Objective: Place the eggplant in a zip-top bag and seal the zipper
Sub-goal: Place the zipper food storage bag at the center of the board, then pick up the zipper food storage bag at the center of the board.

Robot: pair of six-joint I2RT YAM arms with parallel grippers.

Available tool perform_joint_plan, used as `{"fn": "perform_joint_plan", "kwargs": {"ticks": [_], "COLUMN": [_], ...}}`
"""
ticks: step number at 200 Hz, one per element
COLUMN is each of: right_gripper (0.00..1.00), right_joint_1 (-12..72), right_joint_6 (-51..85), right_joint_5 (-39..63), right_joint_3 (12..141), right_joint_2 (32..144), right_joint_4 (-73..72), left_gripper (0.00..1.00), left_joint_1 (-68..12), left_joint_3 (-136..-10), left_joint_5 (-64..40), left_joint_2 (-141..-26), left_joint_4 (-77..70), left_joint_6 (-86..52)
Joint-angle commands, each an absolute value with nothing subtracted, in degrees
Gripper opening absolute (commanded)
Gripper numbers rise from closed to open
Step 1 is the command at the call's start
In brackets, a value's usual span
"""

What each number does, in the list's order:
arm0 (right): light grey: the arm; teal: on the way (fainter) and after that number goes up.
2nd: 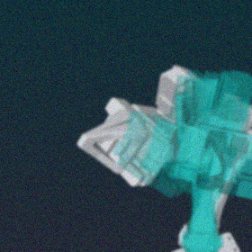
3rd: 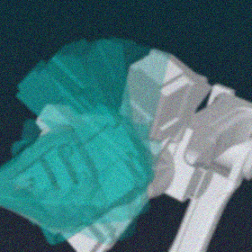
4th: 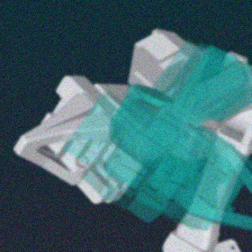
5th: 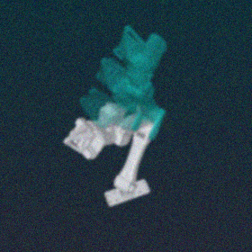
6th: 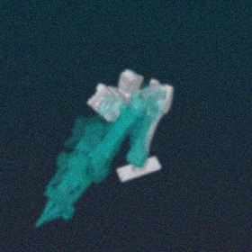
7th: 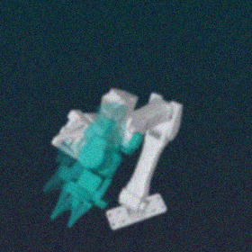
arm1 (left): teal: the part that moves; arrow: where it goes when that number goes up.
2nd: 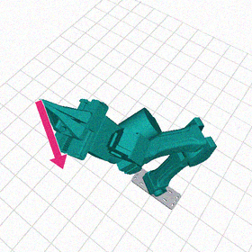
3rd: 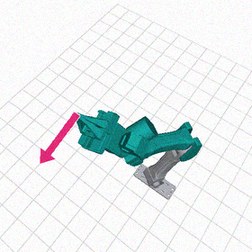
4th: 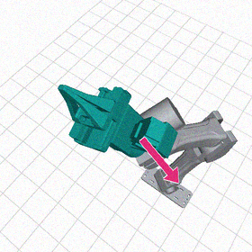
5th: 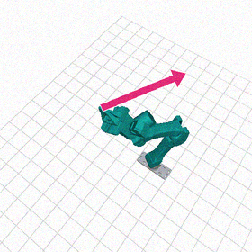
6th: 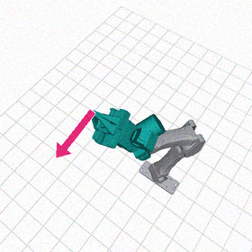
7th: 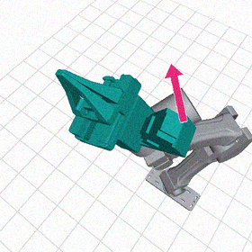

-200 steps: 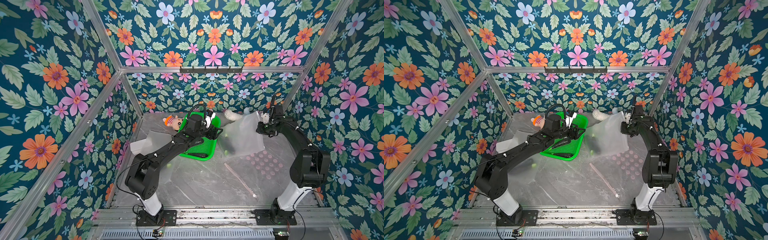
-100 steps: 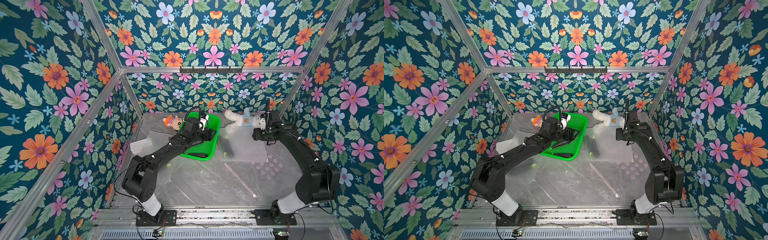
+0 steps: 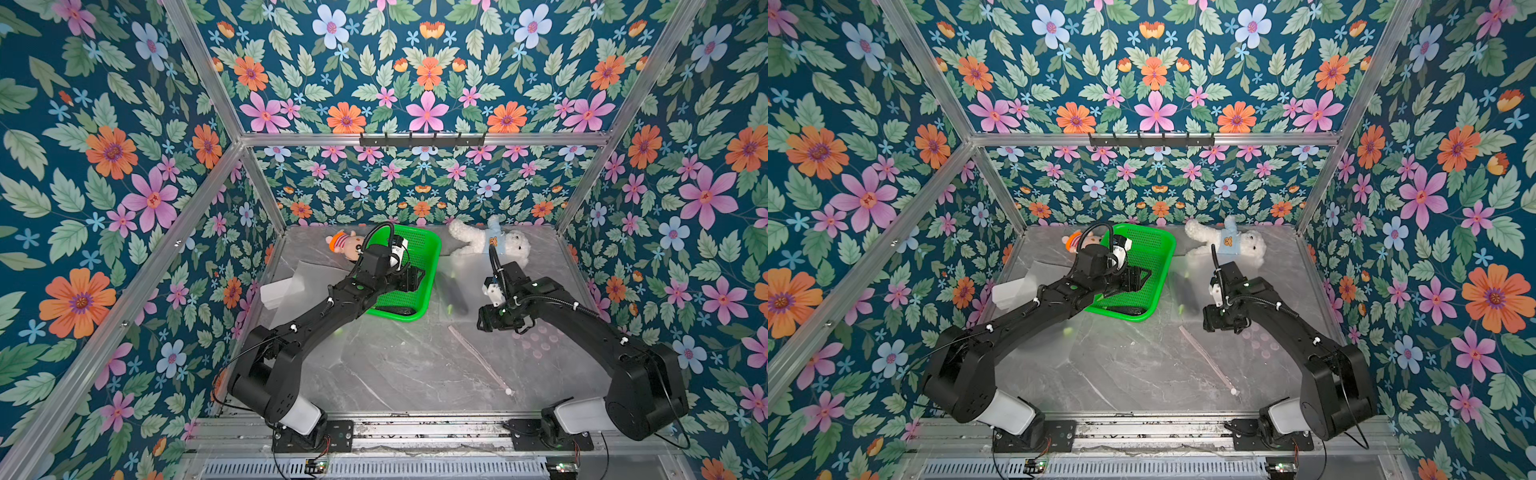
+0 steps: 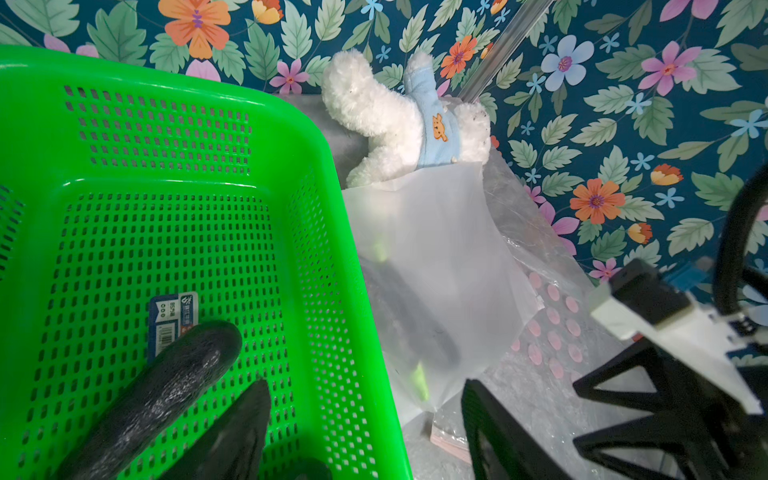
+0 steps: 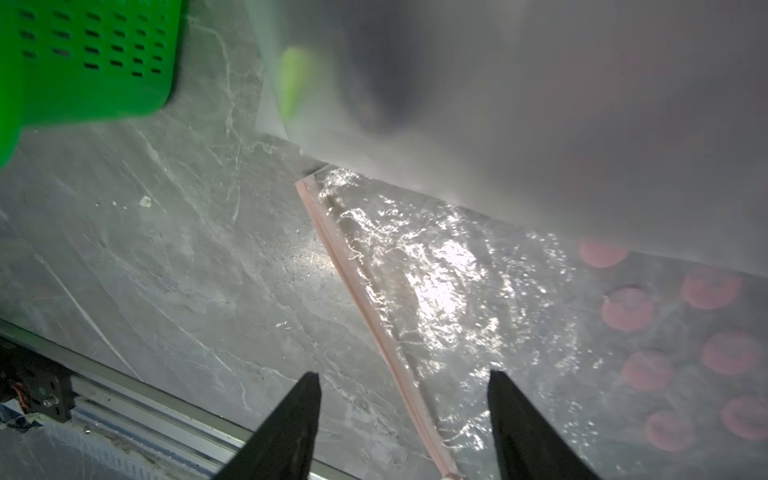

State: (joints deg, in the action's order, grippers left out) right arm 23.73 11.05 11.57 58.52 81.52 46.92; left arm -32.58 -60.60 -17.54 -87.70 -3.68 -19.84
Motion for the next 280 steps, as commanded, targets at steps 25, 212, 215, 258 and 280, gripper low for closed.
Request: {"fn": "perform_joint_plan", "kwargs": {"ticks": [25,212,215,258,280], "right_gripper": [0.66,0.0,0.0,0.0,0.0], "right_joint_1": [27.9,29.1,29.1,25.0,23.4], "right_joint_6": [19.2,21.8,21.8,21.4,20.1], "right_joint_5": [9.6,9.4,9.3,15.5,19.7], "right_joint_3": [54.7,51.6,51.7,57.1,61.8], "right_joint_2": [85.0,87.2,86.9,81.4,77.6], "right_joint_4": [39.3,41.5,41.9,51.5,57.6], "left_gripper": [0.76,0.76,0.77,0.77,0.77], "left_joint_1": [-32.5,-32.6,-32.6,-32.5,-32.6], "left_joint_3": [-58.1,-53.3,-53.4,-54.7,-55.9], "left_joint_5": [-17.4,-18.7,-18.8,-20.8,-23.0], "left_joint_2": [-86.4,-83.5,-83.5,-83.8,-84.1], "left_joint_4": [-7.1,-9.1,-9.2,-10.2,-11.0], "left_joint_6": [-23.1,-24.4,-24.4,-24.6,-24.7]}}
